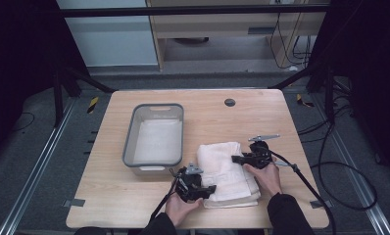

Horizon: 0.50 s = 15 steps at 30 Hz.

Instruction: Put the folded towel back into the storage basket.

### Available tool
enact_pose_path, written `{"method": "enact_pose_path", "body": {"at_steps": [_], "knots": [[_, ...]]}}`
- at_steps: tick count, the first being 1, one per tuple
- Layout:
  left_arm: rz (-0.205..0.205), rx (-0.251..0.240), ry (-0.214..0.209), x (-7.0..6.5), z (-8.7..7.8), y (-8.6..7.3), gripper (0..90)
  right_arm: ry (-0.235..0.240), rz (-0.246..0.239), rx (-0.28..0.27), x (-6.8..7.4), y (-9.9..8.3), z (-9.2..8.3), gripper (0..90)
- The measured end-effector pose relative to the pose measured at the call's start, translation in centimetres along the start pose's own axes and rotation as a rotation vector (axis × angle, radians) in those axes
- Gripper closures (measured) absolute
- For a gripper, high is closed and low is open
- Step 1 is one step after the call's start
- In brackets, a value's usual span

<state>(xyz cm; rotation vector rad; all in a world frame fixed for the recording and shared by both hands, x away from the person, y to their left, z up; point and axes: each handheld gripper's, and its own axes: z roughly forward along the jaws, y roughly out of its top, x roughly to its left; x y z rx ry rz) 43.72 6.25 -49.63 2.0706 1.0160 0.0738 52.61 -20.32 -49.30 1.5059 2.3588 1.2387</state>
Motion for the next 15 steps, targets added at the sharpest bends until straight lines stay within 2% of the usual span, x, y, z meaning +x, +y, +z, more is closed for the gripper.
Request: {"method": "enact_pose_path", "body": {"at_steps": [2,6,10,15], "knots": [[-0.004,-0.006,0.007,-0.2,-0.2,0.0,56.3,0.003,-0.008,-0.001,0.1,0.0,-0.1,65.7],[-0.012,-0.015,-0.009,-0.2,-0.3,0.0,64.1,0.007,-0.001,-0.013,0.1,0.1,-0.2,67.4],[-0.029,-0.019,-0.025,-0.1,-0.4,0.0,66.4,0.012,0.004,-0.022,0.2,0.2,-0.5,68.0],[-0.023,-0.033,-0.04,-0.2,-0.9,0.1,68.0,0.02,0.007,-0.047,0.4,0.4,-1.3,68.2]]}}
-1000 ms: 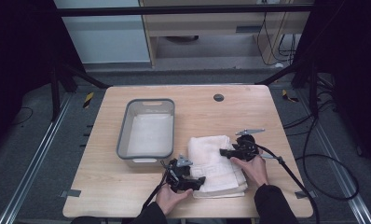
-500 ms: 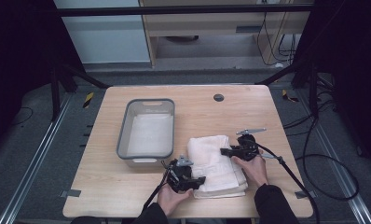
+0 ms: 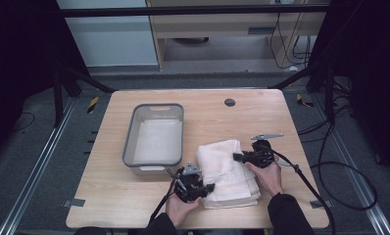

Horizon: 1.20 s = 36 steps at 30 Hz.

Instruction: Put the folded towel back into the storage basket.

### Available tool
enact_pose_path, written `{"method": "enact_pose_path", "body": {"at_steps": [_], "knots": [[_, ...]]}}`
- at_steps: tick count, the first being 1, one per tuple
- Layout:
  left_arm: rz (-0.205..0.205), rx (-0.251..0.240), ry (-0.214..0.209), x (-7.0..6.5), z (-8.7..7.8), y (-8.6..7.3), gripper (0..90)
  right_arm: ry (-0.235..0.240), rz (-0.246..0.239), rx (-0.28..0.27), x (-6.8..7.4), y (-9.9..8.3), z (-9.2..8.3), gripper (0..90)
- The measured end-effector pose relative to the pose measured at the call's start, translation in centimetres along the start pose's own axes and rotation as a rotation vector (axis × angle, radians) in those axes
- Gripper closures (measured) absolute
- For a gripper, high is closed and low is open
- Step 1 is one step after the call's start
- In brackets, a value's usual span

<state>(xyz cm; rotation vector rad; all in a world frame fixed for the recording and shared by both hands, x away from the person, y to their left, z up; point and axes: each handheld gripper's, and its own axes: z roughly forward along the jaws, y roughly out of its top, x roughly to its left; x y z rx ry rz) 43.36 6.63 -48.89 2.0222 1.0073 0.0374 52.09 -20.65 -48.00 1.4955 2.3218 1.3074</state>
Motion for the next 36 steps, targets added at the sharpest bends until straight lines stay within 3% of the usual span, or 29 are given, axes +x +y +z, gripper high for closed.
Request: {"method": "enact_pose_path", "body": {"at_steps": [8,18,36], "knots": [[0.046,-0.025,0.005,-0.6,-1.0,0.4,68.0,-0.006,-0.02,-0.049,0.9,0.6,-1.8,68.1],[0.124,-0.099,0.027,-1.8,-3.8,2.0,68.1,-0.007,-0.059,-0.148,2.8,2.0,-4.6,68.0],[0.17,-0.196,0.054,-2.4,-8.0,4.2,68.3,-0.047,-0.139,-0.255,6.6,5.3,-7.5,67.9]]}}
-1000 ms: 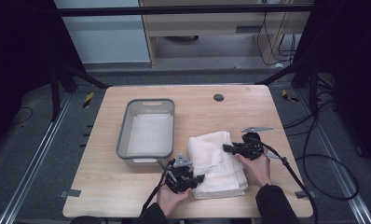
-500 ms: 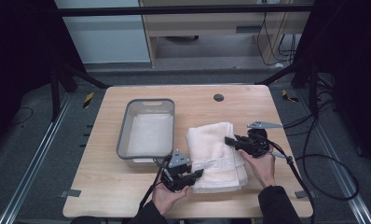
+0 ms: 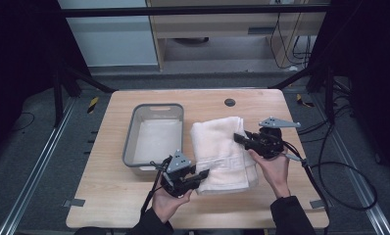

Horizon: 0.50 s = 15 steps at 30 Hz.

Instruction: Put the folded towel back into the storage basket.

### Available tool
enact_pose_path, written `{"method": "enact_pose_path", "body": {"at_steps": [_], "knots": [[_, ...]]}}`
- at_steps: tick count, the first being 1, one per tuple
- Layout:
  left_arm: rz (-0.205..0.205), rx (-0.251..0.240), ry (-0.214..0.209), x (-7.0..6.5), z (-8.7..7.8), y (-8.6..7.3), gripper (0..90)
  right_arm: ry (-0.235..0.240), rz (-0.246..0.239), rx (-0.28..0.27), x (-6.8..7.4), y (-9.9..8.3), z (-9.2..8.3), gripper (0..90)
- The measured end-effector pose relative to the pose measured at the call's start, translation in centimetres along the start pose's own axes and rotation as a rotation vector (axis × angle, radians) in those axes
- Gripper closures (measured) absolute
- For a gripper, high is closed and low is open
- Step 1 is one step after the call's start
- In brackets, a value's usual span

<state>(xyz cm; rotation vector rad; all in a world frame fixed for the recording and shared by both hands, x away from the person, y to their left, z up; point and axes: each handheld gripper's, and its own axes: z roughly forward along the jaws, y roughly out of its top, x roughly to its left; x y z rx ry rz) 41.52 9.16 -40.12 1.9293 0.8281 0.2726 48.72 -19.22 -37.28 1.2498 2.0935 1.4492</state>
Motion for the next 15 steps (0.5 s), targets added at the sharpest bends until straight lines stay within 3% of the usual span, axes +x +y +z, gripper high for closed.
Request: {"method": "enact_pose_path", "body": {"at_steps": [8,15], "knots": [[0.019,-0.038,0.035,0.6,-1.7,1.3,68.4,-0.002,-0.012,-0.036,1.3,2.1,0.2,67.8],[0.007,-0.064,0.053,1.5,-2.8,1.7,68.4,-0.01,-0.036,-0.039,2.5,3.8,0.9,67.9]]}}
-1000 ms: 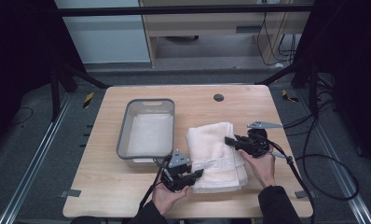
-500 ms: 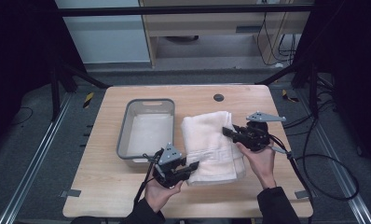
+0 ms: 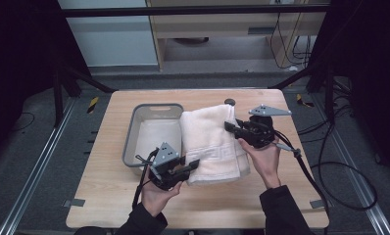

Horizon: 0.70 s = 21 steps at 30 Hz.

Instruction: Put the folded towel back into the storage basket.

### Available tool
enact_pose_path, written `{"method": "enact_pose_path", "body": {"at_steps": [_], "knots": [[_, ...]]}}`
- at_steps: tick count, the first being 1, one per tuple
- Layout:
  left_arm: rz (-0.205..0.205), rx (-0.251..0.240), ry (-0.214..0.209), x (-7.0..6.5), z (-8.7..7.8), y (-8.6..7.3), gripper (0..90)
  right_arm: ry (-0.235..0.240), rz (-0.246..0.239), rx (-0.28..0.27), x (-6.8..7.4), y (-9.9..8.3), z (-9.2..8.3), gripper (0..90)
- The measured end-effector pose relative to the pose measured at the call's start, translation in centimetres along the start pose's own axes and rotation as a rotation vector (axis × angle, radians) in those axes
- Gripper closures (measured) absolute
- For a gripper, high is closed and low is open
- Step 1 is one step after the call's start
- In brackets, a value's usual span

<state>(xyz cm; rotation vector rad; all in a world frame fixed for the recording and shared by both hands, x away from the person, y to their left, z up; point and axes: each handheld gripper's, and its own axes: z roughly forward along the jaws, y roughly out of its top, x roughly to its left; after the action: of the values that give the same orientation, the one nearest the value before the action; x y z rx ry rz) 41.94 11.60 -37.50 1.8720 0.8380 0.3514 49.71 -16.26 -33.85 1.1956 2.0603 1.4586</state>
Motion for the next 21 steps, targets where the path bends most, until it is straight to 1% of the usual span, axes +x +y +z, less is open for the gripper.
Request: {"method": "enact_pose_path", "body": {"at_steps": [5,6,7,8,9,10,11,13,14,15,16,17,18,19,21], "knots": [[-0.017,-0.032,0.014,0.9,-1.1,0.5,68.5,0.011,0.0,-0.008,0.7,1.2,0.5,67.9],[-0.017,-0.032,0.014,0.9,-1.1,0.5,68.5,0.011,0.0,-0.008,0.7,1.2,0.5,67.9],[-0.022,-0.044,0.021,1.4,-1.6,0.8,68.5,0.013,-0.006,-0.015,1.1,1.9,0.8,67.9],[-0.022,-0.044,0.021,1.4,-1.6,0.8,68.5,0.013,-0.006,-0.015,1.1,1.9,0.8,67.9],[-0.028,-0.051,0.025,1.7,-1.9,0.9,68.5,0.015,-0.01,-0.022,1.6,2.4,1.1,68.0],[-0.03,-0.055,0.028,1.9,-2.1,1.0,68.5,0.016,-0.011,-0.023,1.7,2.6,1.3,67.9],[-0.04,-0.064,0.036,2.4,-2.6,1.2,68.5,0.016,-0.014,-0.023,2.0,2.9,1.5,68.0],[-0.047,-0.07,0.045,2.8,-2.9,1.3,68.5,0.016,-0.017,-0.027,2.4,3.4,1.8,68.0],[-0.047,-0.07,0.045,2.8,-2.9,1.3,68.5,0.016,-0.017,-0.027,2.6,3.6,2.1,68.0],[-0.051,-0.075,0.055,3.2,-3.2,1.3,68.5,0.014,-0.02,-0.026,2.8,3.8,2.3,68.0],[-0.051,-0.075,0.055,3.2,-3.2,1.3,68.5,0.013,-0.023,-0.025,3.0,4.1,2.5,68.0],[-0.055,-0.075,0.066,3.7,-3.4,1.3,68.5,0.011,-0.026,-0.023,3.2,4.3,2.8,68.0],[-0.055,-0.075,0.066,3.7,-3.4,1.3,68.5,0.011,-0.026,-0.023,3.2,4.3,2.8,68.0],[-0.06,-0.077,0.079,4.1,-3.6,1.3,68.6,0.007,-0.035,-0.022,3.6,4.6,3.3,68.0],[-0.065,-0.078,0.093,4.5,-3.8,1.3,68.6,0.006,-0.041,-0.019,3.9,4.9,3.8,68.0]]}}
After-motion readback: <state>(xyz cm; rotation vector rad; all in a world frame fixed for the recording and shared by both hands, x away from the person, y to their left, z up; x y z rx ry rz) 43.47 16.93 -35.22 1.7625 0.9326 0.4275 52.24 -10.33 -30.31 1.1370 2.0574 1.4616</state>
